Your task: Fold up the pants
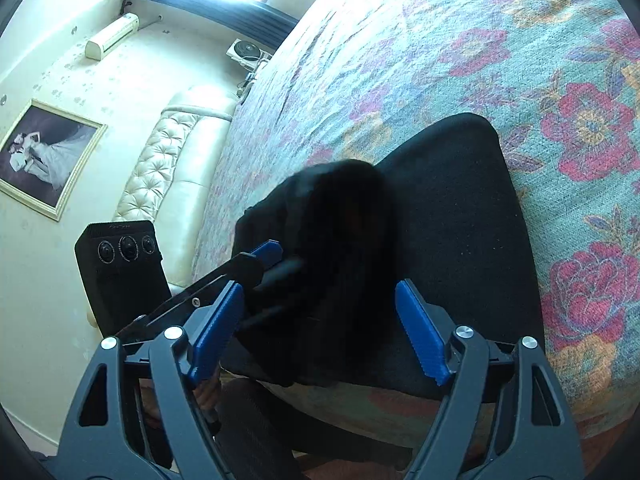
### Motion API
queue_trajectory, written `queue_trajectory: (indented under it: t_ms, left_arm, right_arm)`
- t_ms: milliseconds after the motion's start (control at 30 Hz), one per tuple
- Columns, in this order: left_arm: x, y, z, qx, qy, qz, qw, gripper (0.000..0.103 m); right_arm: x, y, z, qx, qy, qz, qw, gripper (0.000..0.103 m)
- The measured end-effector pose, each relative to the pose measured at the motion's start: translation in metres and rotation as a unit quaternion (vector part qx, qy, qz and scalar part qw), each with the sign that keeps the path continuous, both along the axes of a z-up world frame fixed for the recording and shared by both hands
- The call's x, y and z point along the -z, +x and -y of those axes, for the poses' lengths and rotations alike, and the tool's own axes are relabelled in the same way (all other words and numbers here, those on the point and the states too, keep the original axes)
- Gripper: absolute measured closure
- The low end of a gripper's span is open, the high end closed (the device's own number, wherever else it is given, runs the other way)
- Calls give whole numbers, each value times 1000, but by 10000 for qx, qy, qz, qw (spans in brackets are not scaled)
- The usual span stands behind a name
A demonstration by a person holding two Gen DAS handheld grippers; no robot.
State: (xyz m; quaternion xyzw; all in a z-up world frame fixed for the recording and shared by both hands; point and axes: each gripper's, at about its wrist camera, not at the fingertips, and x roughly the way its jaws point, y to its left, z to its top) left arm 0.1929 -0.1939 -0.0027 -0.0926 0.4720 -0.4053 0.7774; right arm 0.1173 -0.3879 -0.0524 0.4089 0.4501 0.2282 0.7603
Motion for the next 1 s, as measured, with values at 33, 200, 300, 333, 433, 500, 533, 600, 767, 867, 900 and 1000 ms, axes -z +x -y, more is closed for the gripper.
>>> queue_trajectory:
  t_ms: [33, 200, 300, 333, 433, 500, 533, 600, 767, 867, 900, 1000]
  left_arm:
    - [-5, -1, -2, -11, -15, 89, 10000, 47]
    - [-23, -9, -39, -322, -235, 346, 9986, 34]
    - [-25, -12, -78, -705, -240, 419, 9963, 34]
    - [-24, -12, -94, -888, -213, 424, 9949, 34]
    - [-12, -10, -139, -1405, -175, 319, 9894, 32]
    - [0, -9, -166, -1756, -103, 189, 9842, 32]
    - [6, -9, -178, -1917, -116, 95, 9813, 32]
    - [18, -8, -198, -2134, -170, -104, 9768, 32]
    - [41, -12, -212, -2247, -140, -377, 9736, 32]
    - [45, -13, -206, -2106, -193, -425, 9765, 31]
    - [45, -13, -204, -2064, -177, -385, 9775, 31]
    - [43, -14, -200, -1976, -219, -335, 9795, 29]
  right_arm:
    - [1, 1, 1, 14, 56, -42, 10000, 22]
    - [1, 2, 2, 76, -54, -149, 9998, 22]
    - [3, 8, -2, 95, -355, -328, 9988, 22]
    - [4, 12, -4, 91, -412, -375, 9984, 22]
    - [9, 21, -14, 4, -598, -514, 9969, 21]
    - [9, 27, -23, -127, -709, -509, 9961, 21]
    - [8, 30, -29, -235, -788, -493, 9954, 21]
    - [5, 34, -41, -443, -928, -436, 9937, 24]
    - [14, 44, -68, -796, -1533, -572, 9833, 64]
    - [18, 48, -68, -795, -1442, -612, 9845, 87]
    - [16, 48, -67, -804, -1446, -575, 9845, 88]
    - [1, 45, -61, -767, -1518, -317, 9849, 89]
